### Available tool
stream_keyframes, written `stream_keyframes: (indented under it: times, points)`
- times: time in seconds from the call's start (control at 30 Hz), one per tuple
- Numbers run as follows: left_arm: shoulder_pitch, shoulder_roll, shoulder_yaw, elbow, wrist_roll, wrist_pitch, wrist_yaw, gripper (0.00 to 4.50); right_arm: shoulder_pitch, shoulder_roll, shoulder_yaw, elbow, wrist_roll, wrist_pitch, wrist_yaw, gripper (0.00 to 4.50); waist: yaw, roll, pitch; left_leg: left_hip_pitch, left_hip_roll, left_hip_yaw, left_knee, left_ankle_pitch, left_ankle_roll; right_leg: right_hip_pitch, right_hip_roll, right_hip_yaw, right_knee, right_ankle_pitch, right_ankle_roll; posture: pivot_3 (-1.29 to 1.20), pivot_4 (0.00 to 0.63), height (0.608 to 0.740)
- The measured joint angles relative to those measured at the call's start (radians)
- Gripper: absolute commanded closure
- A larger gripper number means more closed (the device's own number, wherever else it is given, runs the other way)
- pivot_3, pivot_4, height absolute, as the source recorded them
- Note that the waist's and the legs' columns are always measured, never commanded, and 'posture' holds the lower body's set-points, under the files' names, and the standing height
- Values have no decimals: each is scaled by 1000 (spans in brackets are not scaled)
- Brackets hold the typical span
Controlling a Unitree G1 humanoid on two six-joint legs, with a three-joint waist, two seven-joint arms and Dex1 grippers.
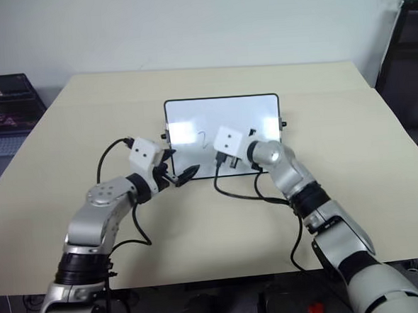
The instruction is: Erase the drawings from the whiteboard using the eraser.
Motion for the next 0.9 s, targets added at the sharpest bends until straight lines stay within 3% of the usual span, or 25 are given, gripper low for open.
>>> stream_keyframes:
  times: [0.17, 0.43, 0.67, 0.9]
  points:
    - [1, 0, 0, -14, 0, 22, 1, 0, -41, 18, -24, 72, -2, -47, -31, 3382, 0, 0, 0, -1, 0, 1, -1, 0, 0, 0, 0, 0, -3, 0, 0, 0, 150, 740]
    - [1, -1, -1, -38, 0, 39, 1, 0, -11, 17, -15, 40, 3, -37, 90, 3384, 0, 0, 0, -1, 0, 1, -1, 0, 0, 0, 0, 0, -3, 0, 0, 0, 150, 740]
    - [1, -11, -6, -38, 0, 40, 2, 0, -42, 43, -27, 84, -5, -51, -9, 3389, 0, 0, 0, -1, 0, 1, -1, 0, 0, 0, 0, 0, -2, 0, 0, 0, 150, 740]
    - [1, -17, -19, -38, 0, 40, 7, 0, -39, 55, -21, 79, -3, -41, 39, 3389, 0, 0, 0, -1, 0, 1, -1, 0, 0, 0, 0, 0, -3, 0, 0, 0, 150, 740]
